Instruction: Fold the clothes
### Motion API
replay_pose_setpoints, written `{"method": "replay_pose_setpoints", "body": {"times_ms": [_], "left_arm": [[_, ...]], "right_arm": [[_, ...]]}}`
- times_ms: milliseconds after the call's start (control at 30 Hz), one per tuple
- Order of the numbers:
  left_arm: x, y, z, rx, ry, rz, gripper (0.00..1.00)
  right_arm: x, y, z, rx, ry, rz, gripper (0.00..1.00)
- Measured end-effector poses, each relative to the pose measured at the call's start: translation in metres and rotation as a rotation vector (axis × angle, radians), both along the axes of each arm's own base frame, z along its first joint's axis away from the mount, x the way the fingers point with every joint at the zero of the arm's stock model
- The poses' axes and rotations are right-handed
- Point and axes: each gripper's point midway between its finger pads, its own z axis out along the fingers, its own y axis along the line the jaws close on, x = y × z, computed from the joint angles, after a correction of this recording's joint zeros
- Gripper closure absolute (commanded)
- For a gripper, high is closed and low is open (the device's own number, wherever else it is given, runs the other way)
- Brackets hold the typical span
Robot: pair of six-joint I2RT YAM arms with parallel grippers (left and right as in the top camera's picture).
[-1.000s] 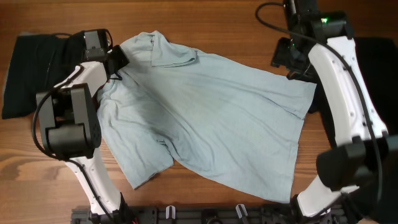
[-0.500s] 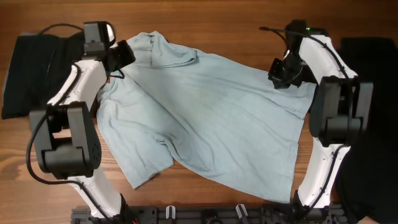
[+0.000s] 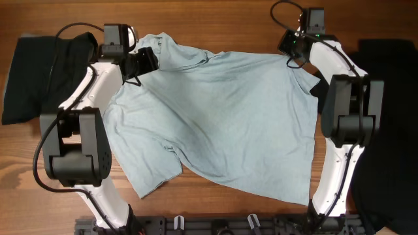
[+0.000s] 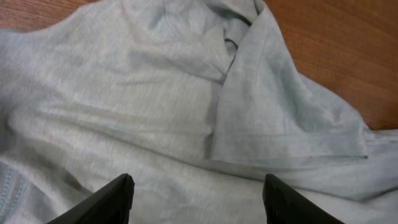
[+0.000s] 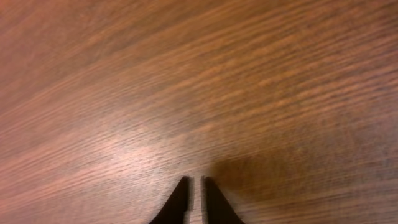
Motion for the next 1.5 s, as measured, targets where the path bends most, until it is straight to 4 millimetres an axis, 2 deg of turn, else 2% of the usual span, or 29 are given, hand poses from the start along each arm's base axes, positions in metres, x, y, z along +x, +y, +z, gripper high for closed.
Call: {"method": "replay_pose_setpoints", "body": {"times_ms": [33, 67, 133, 200, 233, 267, 300, 367, 433, 600, 633, 700, 733, 833, 867, 933, 967, 1000, 1067, 1100, 1167, 1200, 1267, 1300, 1367, 1400, 1433, 1467, 1500], "left_arm": [[-0.001, 0.0, -0.001, 0.004, 0.005, -0.005, 0.32], [-0.002, 0.0, -0.001, 0.006, 0.007, -0.007, 0.31], [-0.003, 0.001, -0.002, 0.009, 0.012, -0.01, 0.31], [-0.004, 0.0, -0.002, 0.008, 0.015, -0.01, 0.31], [-0.004, 0.0, -0.002, 0.011, 0.014, -0.014, 0.3], [-0.004, 0.0, -0.002, 0.015, 0.012, -0.021, 0.3], [-0.004, 0.001, -0.002, 0.018, 0.011, -0.025, 0.3], [-0.004, 0.001, -0.002, 0.021, 0.011, -0.029, 0.29], [-0.004, 0.001, -0.002, 0.023, 0.01, -0.032, 0.29], [-0.004, 0.001, -0.002, 0.023, 0.01, -0.033, 0.29], [-0.004, 0.001, -0.002, 0.023, 0.011, -0.033, 0.29], [-0.004, 0.001, -0.002, 0.023, 0.01, -0.033, 0.29], [-0.004, 0.001, -0.002, 0.023, 0.011, -0.033, 0.29], [-0.004, 0.001, -0.002, 0.023, 0.011, -0.033, 0.29], [-0.004, 0.001, -0.003, 0.024, 0.011, -0.035, 0.29], [-0.004, 0.001, -0.002, 0.025, 0.01, -0.036, 0.29], [-0.004, 0.001, -0.003, 0.025, 0.012, -0.036, 0.27], [-0.004, 0.001, -0.003, 0.025, 0.013, -0.036, 0.25], [-0.005, 0.001, -0.003, 0.026, 0.013, -0.037, 0.21], [-0.005, 0.001, -0.003, 0.028, 0.015, -0.038, 0.19], [-0.005, 0.001, -0.003, 0.031, 0.016, -0.041, 0.18], [-0.006, 0.001, -0.004, 0.031, 0.019, -0.041, 0.18], [-0.009, 0.002, -0.006, 0.031, 0.036, -0.04, 0.21], [-0.013, 0.003, -0.007, 0.032, 0.05, -0.038, 0.28], [-0.029, 0.007, -0.003, 0.031, 0.102, -0.03, 0.49], [-0.039, 0.008, 0.001, 0.035, 0.13, -0.035, 0.53], [-0.055, 0.009, 0.007, 0.035, 0.176, -0.033, 0.6], [-0.076, 0.009, 0.017, 0.034, 0.232, -0.031, 0.61], [-0.093, 0.009, 0.026, 0.034, 0.273, -0.032, 0.6]], "right_arm": [[-0.006, 0.002, 0.005, -0.009, 0.021, 0.041, 0.45], [-0.016, 0.004, 0.011, -0.016, 0.053, 0.075, 0.39], [-0.038, 0.004, 0.032, -0.043, 0.107, 0.125, 0.33], [-0.058, -0.004, 0.066, -0.096, 0.134, 0.133, 0.32], [-0.064, -0.01, 0.082, -0.123, 0.132, 0.13, 0.32], [-0.065, -0.013, 0.087, -0.133, 0.127, 0.13, 0.31], [-0.068, -0.017, 0.085, -0.146, 0.141, 0.13, 0.31], [-0.077, -0.023, 0.07, -0.16, 0.19, 0.135, 0.35], [-0.083, -0.025, 0.049, -0.168, 0.233, 0.141, 0.49], [-0.089, -0.033, 0.007, -0.208, 0.311, 0.139, 0.51], [-0.09, -0.034, 0.002, -0.215, 0.321, 0.136, 0.59], [-0.093, -0.037, -0.011, -0.229, 0.351, 0.132, 0.84], [-0.092, -0.039, -0.013, -0.241, 0.353, 0.134, 0.93], [-0.069, -0.039, -0.011, -0.25, 0.257, 0.127, 0.96], [-0.049, -0.04, -0.007, -0.256, 0.172, 0.116, 0.96], [-0.018, -0.04, 0.007, -0.267, 0.034, 0.097, 0.96], [0.008, -0.041, 0.024, -0.275, -0.091, 0.08, 0.86], [0.016, -0.041, 0.03, -0.278, -0.133, 0.075, 0.62], [0.035, -0.042, 0.047, -0.284, -0.235, 0.059, 0.55], [0.037, -0.042, 0.051, -0.286, -0.249, 0.059, 0.34], [0.037, -0.042, 0.05, -0.285, -0.244, 0.058, 0.23], [0.033, -0.042, 0.051, -0.284, -0.228, 0.061, 0.18], [0.021, -0.04, 0.063, -0.273, -0.197, 0.068, 0.17], [0.014, -0.037, 0.082, -0.257, -0.197, 0.075, 0.17], [-0.015, -0.026, 0.138, -0.195, -0.194, 0.093, 0.17], [-0.03, -0.021, 0.161, -0.17, -0.191, 0.107, 0.16], [-0.046, -0.017, 0.18, -0.148, -0.185, 0.118, 0.16], [-0.065, -0.012, 0.207, -0.125, -0.196, 0.128, 0.15], [-0.072, -0.01, 0.214, -0.117, -0.192, 0.132, 0.14]]}}
